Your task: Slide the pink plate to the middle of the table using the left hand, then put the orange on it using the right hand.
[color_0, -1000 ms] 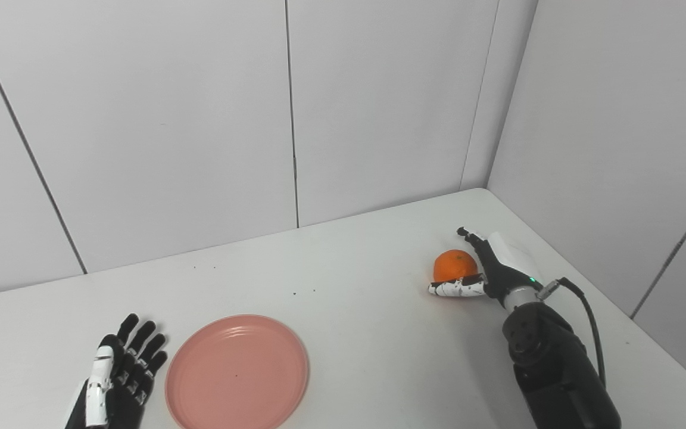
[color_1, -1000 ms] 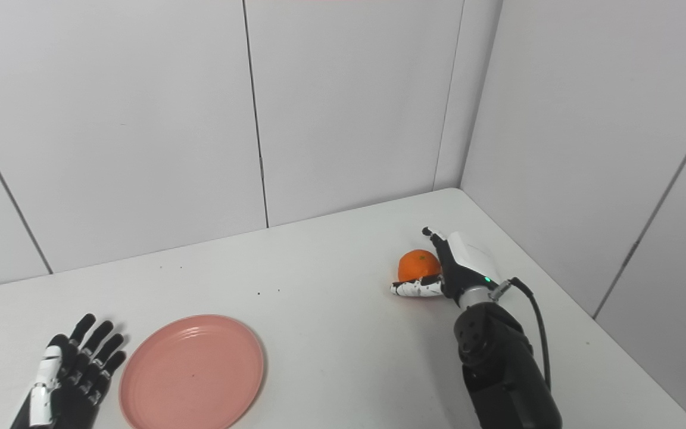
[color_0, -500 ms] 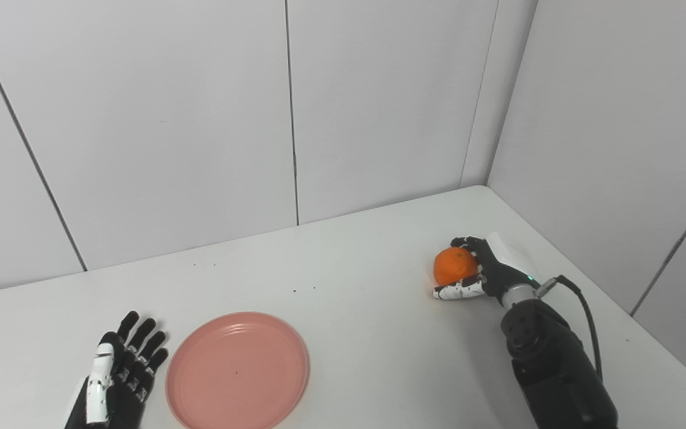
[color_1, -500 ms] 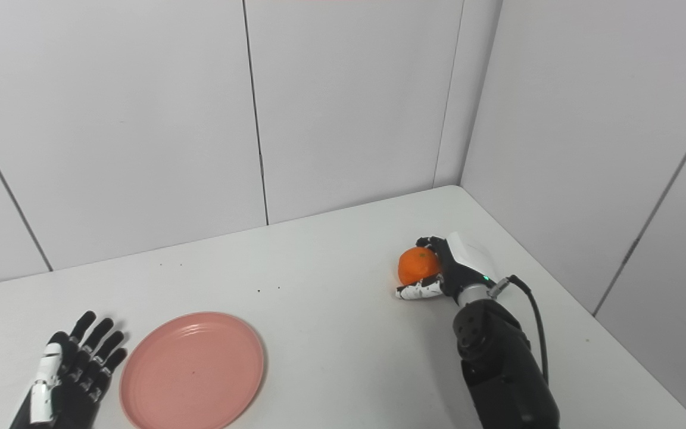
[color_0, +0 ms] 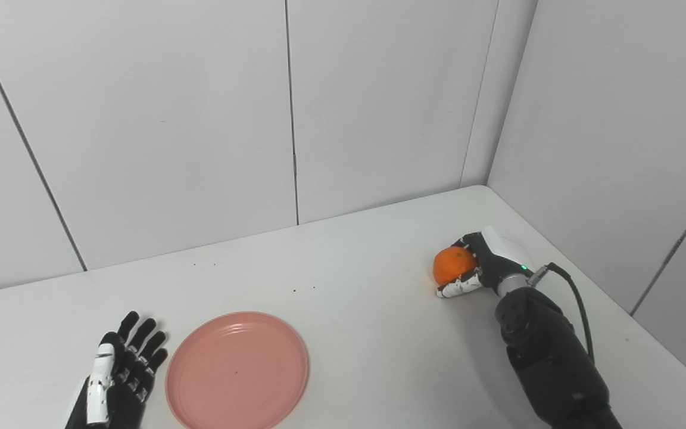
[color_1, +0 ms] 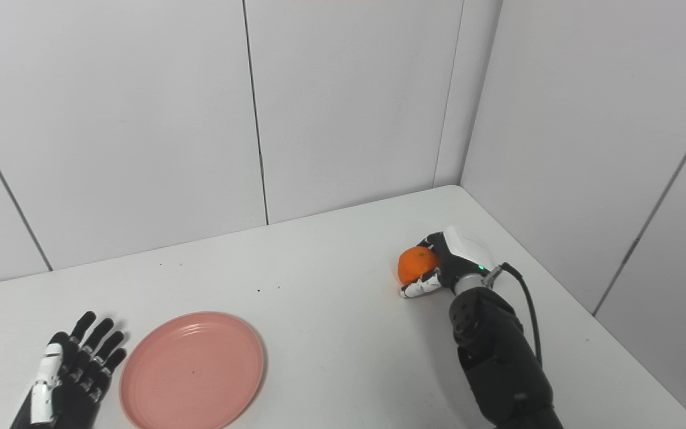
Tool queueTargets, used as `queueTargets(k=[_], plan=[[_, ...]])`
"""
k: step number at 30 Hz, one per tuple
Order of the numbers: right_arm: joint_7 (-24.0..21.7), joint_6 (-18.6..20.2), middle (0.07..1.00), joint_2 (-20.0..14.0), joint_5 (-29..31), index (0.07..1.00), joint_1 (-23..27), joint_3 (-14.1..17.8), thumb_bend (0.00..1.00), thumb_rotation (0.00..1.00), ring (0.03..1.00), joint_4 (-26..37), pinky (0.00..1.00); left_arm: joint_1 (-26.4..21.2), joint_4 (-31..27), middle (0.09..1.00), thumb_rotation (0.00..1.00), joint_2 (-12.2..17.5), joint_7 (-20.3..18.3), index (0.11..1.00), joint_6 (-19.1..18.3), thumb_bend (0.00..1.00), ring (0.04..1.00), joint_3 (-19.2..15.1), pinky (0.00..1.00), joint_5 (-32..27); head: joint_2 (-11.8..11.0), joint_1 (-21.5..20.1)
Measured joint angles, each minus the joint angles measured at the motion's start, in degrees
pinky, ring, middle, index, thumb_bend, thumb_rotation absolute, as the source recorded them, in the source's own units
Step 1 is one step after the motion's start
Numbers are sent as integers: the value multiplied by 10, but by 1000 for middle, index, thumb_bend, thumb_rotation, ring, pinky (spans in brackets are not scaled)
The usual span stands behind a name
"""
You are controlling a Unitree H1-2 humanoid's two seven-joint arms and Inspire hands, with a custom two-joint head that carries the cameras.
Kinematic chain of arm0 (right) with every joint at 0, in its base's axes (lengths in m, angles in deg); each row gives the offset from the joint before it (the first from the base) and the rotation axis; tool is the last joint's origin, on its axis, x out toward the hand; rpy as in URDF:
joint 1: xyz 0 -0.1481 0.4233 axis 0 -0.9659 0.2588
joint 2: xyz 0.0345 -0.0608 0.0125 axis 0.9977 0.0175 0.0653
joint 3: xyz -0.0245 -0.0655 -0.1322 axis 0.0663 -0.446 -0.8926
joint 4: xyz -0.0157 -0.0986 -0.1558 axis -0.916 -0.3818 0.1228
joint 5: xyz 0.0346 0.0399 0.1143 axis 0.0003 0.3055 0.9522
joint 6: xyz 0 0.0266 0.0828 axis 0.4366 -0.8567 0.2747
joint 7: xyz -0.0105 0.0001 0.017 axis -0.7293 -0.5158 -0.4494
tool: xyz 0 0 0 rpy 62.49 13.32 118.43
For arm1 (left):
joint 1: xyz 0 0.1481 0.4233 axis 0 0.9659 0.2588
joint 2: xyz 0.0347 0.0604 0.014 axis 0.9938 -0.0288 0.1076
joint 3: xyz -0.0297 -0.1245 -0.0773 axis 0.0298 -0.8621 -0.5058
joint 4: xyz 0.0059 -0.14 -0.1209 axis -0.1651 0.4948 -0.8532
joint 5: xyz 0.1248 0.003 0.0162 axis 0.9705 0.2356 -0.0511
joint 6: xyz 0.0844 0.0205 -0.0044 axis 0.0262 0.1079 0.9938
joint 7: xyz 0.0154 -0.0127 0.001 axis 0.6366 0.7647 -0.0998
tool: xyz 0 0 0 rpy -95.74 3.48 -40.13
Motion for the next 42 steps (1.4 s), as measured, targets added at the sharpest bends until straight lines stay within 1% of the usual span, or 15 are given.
queueTargets(k=[8, 11, 14, 18, 22, 24, 29, 31, 32, 33, 35, 37, 39, 41, 42], plan=[[24, 0, 496, 7, 19, 487, -6, -1, 514, 138, 433, 9, 353, 0, -1, 950, 1000, 0, 0, 949, 0, 384, 938, 2, 957, 0, 0, 7], [35, 0, 505, 8, 32, 487, -12, 1, 513, 139, 445, 29, 364, 0, 0, 951, 1000, -1, 0, 951, 0, 389, 942, 2, 963, 0, 1, 8], [48, 0, 496, 8, 47, 486, -13, 11, 511, 138, 444, 49, 376, 0, 2, 955, 1000, -1, -1, 952, 1, 395, 946, 1, 963, -1, 2, 12], [50, 1, 487, 10, 67, 487, -19, 21, 510, 135, 432, 84, 362, 0, 2, 953, 1000, -1, -3, 952, 1, 393, 943, 2, 961, -1, 3, 16], [50, 1, 488, 21, 69, 486, -19, 23, 510, 135, 433, 123, 356, 0, 2, 946, 1000, -1, -2, 946, 2, 387, 936, 4, 951, 1, 8, 35], [47, 2, 494, 22, 69, 487, -19, 21, 510, 136, 442, 135, 364, 0, 1, 948, 1000, -2, -1, 944, 2, 380, 937, 6, 950, 5, 8, 35], [19, 3, 506, 25, 64, 488, -16, 13, 509, 135, 452, 189, 380, 3, -5, 947, 1000, -9, 5, 943, 2, 378, 940, 10, 953, 15, 18, 76], [10, 3, 506, 28, 65, 487, -14, 9, 510, 134, 446, 206, 372, 4, -10, 939, 1000, -14, 9, 934, 2, 382, 931, 15, 939, 25, 25, 105], [5, 3, 507, 30, 65, 487, -12, 6, 510, 133, 444, 211, 370, 7, -14, 937, 1000, -17, 13, 932, 2, 383, 929, 17, 935, 30, 25, 111], [0, 3, 507, 31, 66, 488, -11, 2, 510, 134, 444, 218, 370, 10, -18, 937, 1000, -20, 19, 932, 2, 383, 928, 20, 934, 37, 25, 111], [-6, 3, 506, 32, 66, 488, -10, -6, 510, 134, 443, 229, 372, 12, -21, 937, 1000, -25, 25, 930, 2, 387, 927, 25, 931, 44, 33, 144], [-21, 3, 504, 32, 63, 488, -7, -17, 510, 134, 443, 241, 375, 12, -23, 937, 1000, -28, 30, 929, 2, 387, 926, 30, 928, 51, 33, 144], [-32, 3, 503, 36, 59, 488, -4, -28, 510, 133, 445, 252, 378, 13, -24, 934, 1000, -31, 36, 927, 2, 385, 924, 34, 923, 58, 40, 182], [-45, 3, 499, 43, 57, 487, 0, -40, 511, 131, 446, 260, 380, 13, -25, 928, 1000, -36, 41, 924, 2, 392, 919, 39, 916, 63, 40, 182], [-49, 3, 498, 48, 55, 487, 2, -46, 511, 131, 446, 263, 380, 13, -26, 926, 1000, -38, 43, 923, 2, 393, 917, 41, 914, 64, 42, 199]])
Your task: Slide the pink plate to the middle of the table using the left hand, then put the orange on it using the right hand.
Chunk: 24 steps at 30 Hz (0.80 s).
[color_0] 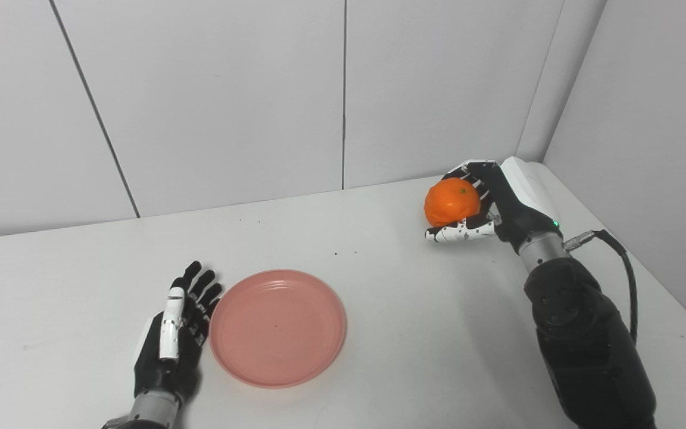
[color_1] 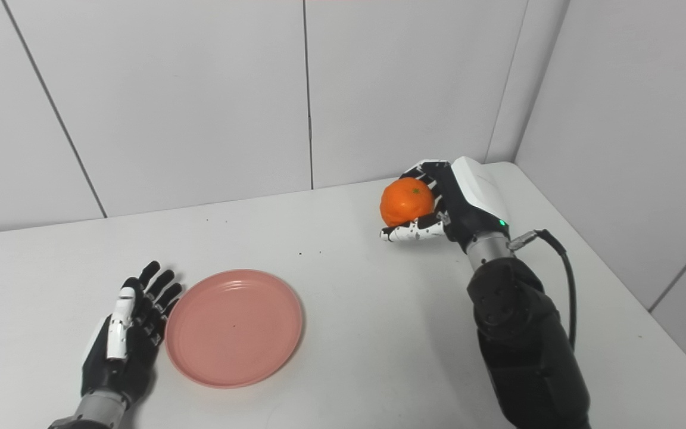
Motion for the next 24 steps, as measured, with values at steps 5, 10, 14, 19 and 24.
queueTargets(k=[5, 10, 14, 19, 24], plan=[[-19, 0, 494, 14, 0, 486, 5, -32, 511, 129, 451, 2, 379, 1, -2, 923, 1000, -14, 10, 922, -2, 398, 917, 8, 915, 12, 5, 42], [-19, -1, 489, 14, 6, 486, 11, -67, 511, 132, 442, 2, 362, 1, -8, 931, 1000, -23, 20, 922, -13, 392, 927, 18, 929, 22, 6, 66], [-18, -4, 482, 17, 7, 486, 20, -96, 512, 132, 425, 1, 345, 1, -9, 934, 1000, -33, 27, 925, -17, 386, 927, 20, 929, 22, 7, 84], [-18, -8, 490, 37, 10, 487, 35, -133, 512, 130, 434, 1, 351, 1, -8, 932, 1000, -41, 31, 922, -17, 379, 925, 23, 925, 26, 5, 92], [-17, -14, 481, 55, 6, 487, 37, -162, 512, 130, 424, -4, 349, 1, -8, 941, 1000, -42, 31, 931, -17, 382, 934, 25, 934, 32, 4, 98]])
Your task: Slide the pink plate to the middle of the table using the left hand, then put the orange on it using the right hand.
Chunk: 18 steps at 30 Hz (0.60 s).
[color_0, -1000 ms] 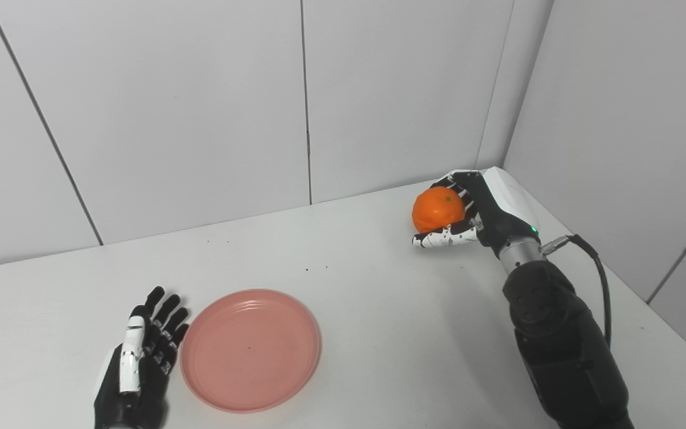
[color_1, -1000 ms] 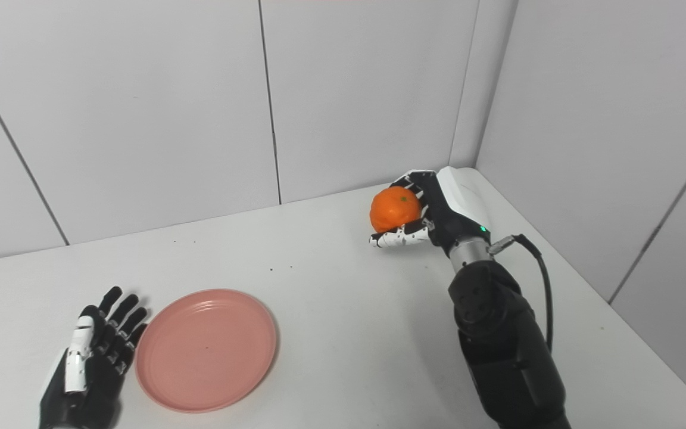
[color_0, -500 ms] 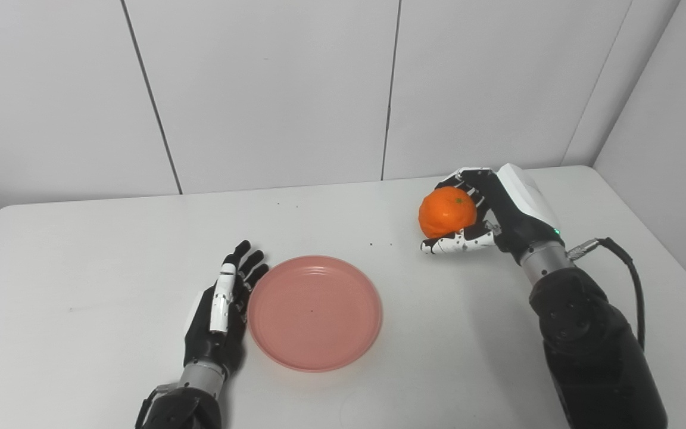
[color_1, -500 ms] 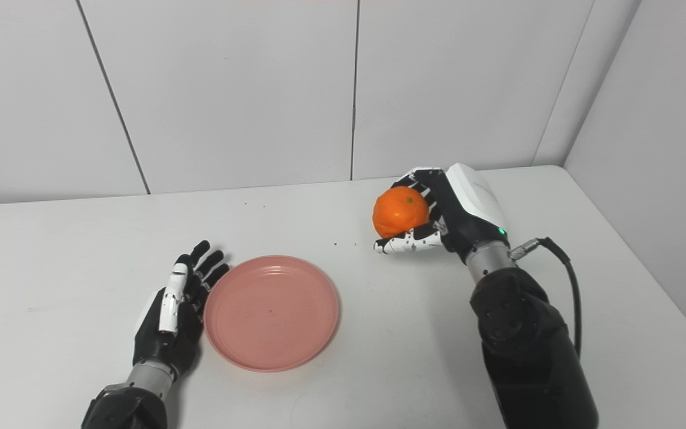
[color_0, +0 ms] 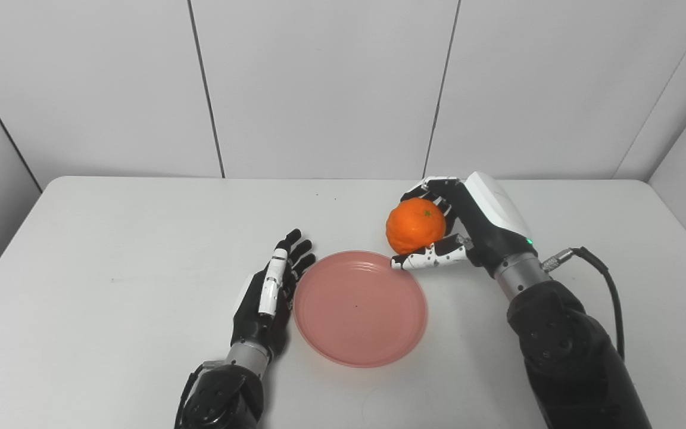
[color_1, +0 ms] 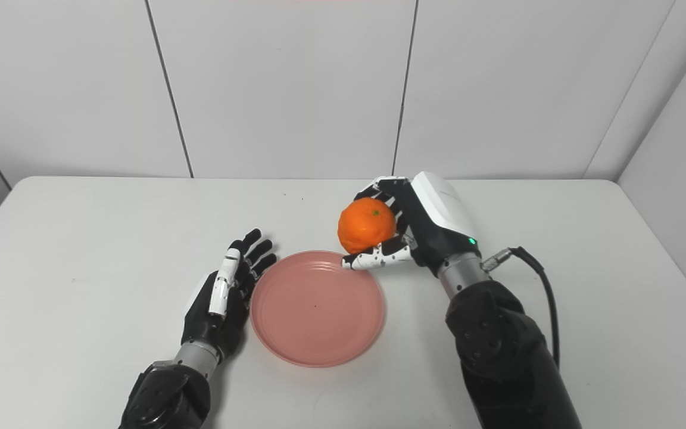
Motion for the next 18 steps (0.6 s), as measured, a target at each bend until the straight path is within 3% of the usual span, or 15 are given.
queueTargets(k=[6, 18], plan=[[1, 0, 490, 25, -10, 487, 4, -32, 513, 132, 424, -38, 343, 0, 0, 933, 1000, -1, 0, 921, 1, 385, 927, 1, 927, 4, -1, 11], [28, -20, 465, 44, -8, 487, 11, -50, 513, 129, 398, -106, 312, 0, 2, 933, 1000, -1, 0, 921, 6, 397, 927, 1, 932, 11, 0, -11]])
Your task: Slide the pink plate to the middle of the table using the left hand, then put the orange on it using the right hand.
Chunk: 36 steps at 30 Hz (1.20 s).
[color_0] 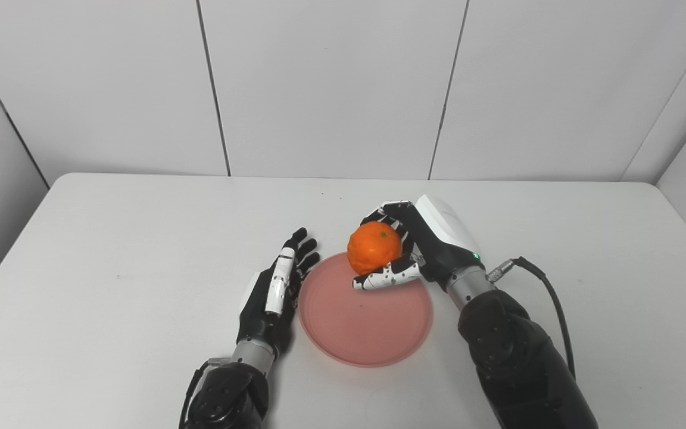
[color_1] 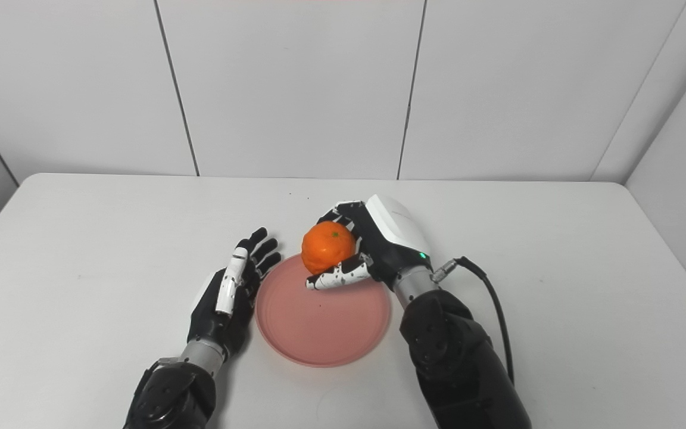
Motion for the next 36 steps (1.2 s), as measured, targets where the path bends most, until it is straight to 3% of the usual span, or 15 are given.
queueTargets(k=[12, 19, 36], plan=[[33, -23, 446, 0, -9, 487, -12, -26, 513, 126, 351, -28, 264, 0, 0, 930, 1000, 0, 0, 917, 0, 399, 926, -3, 931, 0, 2, -10], [34, -23, 473, -3, -37, 489, -36, -45, 514, 131, 372, -28, 275, 0, 0, 926, 1000, 1, 0, 914, 0, 403, 920, -5, 923, 0, 1, -14], [40, -25, 337, -8, -116, 489, -58, -88, 517, 132, 242, -25, 163, 0, 0, 924, 1000, 3, -1, 912, 0, 399, 919, -6, 922, 0, -4, -25]])
